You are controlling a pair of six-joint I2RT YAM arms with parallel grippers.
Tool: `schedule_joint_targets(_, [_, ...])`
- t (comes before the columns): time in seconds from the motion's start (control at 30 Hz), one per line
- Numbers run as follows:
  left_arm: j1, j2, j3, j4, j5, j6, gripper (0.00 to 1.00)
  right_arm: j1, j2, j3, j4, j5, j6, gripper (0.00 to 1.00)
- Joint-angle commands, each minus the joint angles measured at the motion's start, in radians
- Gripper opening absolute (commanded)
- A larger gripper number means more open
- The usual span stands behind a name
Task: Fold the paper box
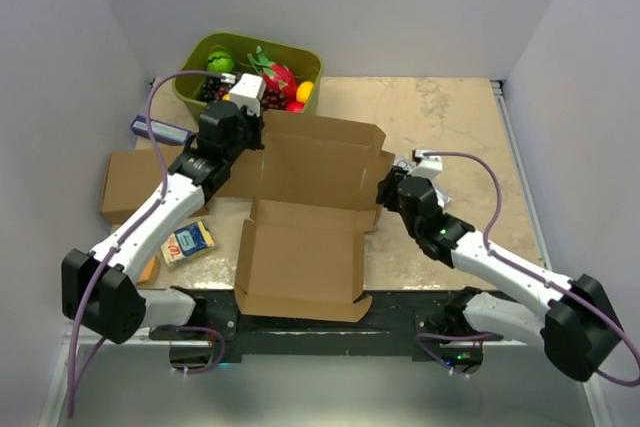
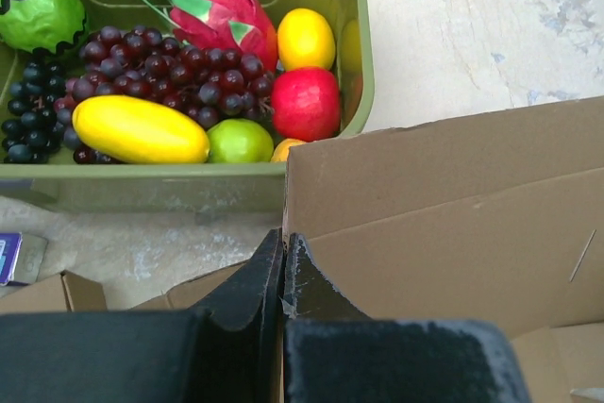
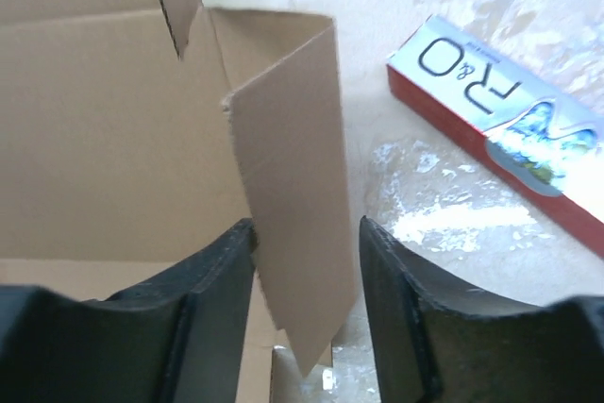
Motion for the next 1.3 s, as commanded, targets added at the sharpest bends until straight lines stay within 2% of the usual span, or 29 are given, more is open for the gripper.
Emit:
schedule_joint_targets(0.0, [0.011,-0.085,-0.06,0.088,0.055,0.053,0.0,-0.059,-0.085,-0.062,-0.02,0.08,-0.033,0.48])
schedule_joint_targets(0.1, [0.011,-0.114,-0.088,0.138,0.155,0.063,0.0,-0.166,-0.087,-0.08,-0.006,-0.023,-0.061,0.44])
schedule_joint_targets(0.17, [0.011,-0.128,-0.096,0.144,0.17,0.069,0.0,-0.203,-0.05,-0.074,-0.015,-0.046,-0.076,0.43])
schedule_joint_targets(0.37, [0.011,-0.16,-0.129,0.15,0.187,0.067,0.0,-0.21,-0.025,-0.03,-0.064,-0.081,-0.089,0.43])
schedule_joint_targets(0.4, [0.011,-0.162,-0.137,0.147,0.175,0.063,0.0,-0.211,-0.047,-0.002,-0.098,-0.098,-0.09,0.45])
schedule_joint_targets(0.5, [0.011,-0.151,-0.151,0.139,0.172,0.047,0.0,-0.211,-0.171,0.06,-0.159,-0.159,-0.104,0.62])
schedule_joint_targets(0.53, [0.011,-0.148,-0.152,0.139,0.179,0.044,0.0,-0.21,-0.203,0.071,-0.17,-0.222,-0.13,0.73])
schedule_joint_targets(0.63, [0.011,-0.138,-0.16,0.151,0.238,0.04,0.0,-0.211,-0.323,0.11,-0.156,-0.296,-0.182,0.85])
schedule_joint_targets(0.8, [0.011,-0.142,-0.174,0.17,0.268,0.033,0.0,-0.21,-0.326,0.203,-0.195,-0.389,-0.116,0.88])
schedule_joint_targets(0.93, [0.011,-0.15,-0.186,0.187,0.308,0.04,0.0,-0.208,-0.268,0.22,-0.123,-0.445,-0.121,0.87])
schedule_joint_targets(1.07, [0.011,-0.157,-0.195,0.204,0.391,0.072,0.0,-0.191,-0.179,0.275,-0.021,-0.601,-0.283,0.88])
schedule_joint_targets(1.1, [0.011,-0.157,-0.195,0.204,0.435,0.082,0.0,-0.188,-0.159,0.289,-0.003,-0.704,-0.384,0.89])
schedule_joint_targets(1.13, [0.011,-0.157,-0.194,0.202,0.452,0.09,0.0,-0.187,-0.141,0.306,0.006,-0.745,-0.438,0.9])
schedule_joint_targets(1.27, [0.011,-0.16,-0.191,0.182,0.498,0.141,0.0,-0.187,0.001,0.459,-0.064,-0.863,-0.639,0.93])
